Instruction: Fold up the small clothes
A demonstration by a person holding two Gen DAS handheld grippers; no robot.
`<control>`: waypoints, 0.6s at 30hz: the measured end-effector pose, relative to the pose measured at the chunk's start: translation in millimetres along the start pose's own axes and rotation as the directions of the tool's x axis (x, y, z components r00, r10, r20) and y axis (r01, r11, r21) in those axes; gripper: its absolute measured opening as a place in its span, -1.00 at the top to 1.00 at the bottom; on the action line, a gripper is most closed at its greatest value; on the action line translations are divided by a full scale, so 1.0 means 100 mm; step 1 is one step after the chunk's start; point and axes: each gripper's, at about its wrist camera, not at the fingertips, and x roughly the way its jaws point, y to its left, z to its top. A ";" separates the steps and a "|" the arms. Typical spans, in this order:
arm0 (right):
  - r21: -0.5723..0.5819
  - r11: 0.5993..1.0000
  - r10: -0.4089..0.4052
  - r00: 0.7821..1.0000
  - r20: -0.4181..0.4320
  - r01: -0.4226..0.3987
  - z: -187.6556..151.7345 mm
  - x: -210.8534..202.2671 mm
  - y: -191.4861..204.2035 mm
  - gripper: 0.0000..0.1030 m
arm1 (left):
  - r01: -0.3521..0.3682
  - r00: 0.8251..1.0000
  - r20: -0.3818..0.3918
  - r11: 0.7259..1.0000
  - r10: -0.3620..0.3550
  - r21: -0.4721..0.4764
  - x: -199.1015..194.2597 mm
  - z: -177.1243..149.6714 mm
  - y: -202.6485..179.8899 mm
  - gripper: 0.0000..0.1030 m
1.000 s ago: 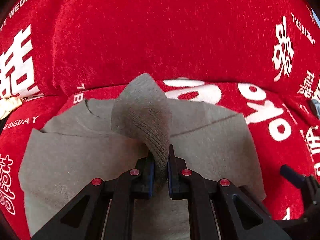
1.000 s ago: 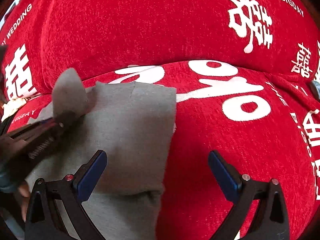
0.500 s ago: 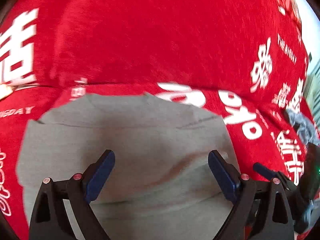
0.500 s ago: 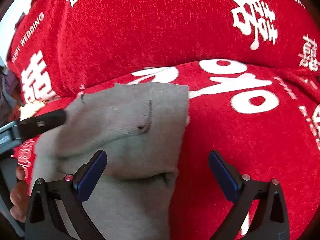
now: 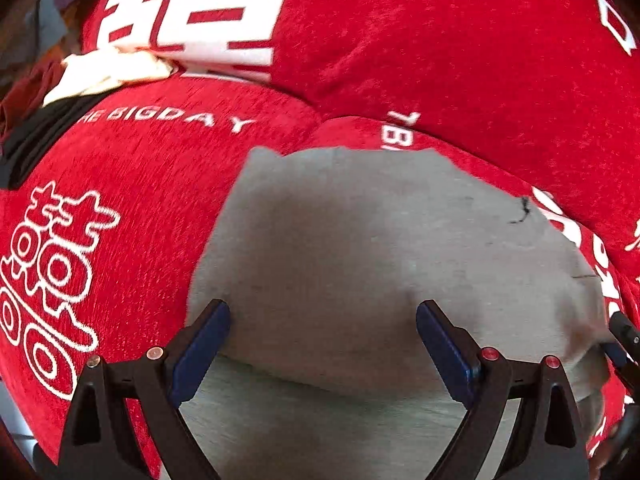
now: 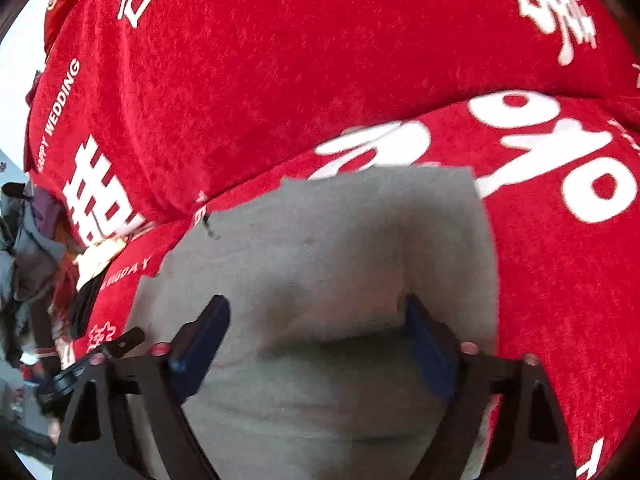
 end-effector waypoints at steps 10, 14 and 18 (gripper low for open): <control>0.078 0.993 0.092 0.995 -0.029 -0.089 -0.06 -0.04 -0.18 -0.66 | 0.009 1.000 0.024 1.000 -0.009 0.008 0.11 -0.09 0.00 -0.90; 0.010 1.000 0.022 1.000 -0.017 -0.022 0.01 0.21 0.00 -0.39 | 0.023 1.000 0.020 1.000 -0.023 0.017 0.13 -0.07 0.02 -0.90; -0.034 0.998 -0.048 0.998 -0.042 0.047 0.10 0.29 0.08 0.85 | 0.018 1.000 0.012 1.000 -0.018 0.014 0.07 0.01 0.11 -0.90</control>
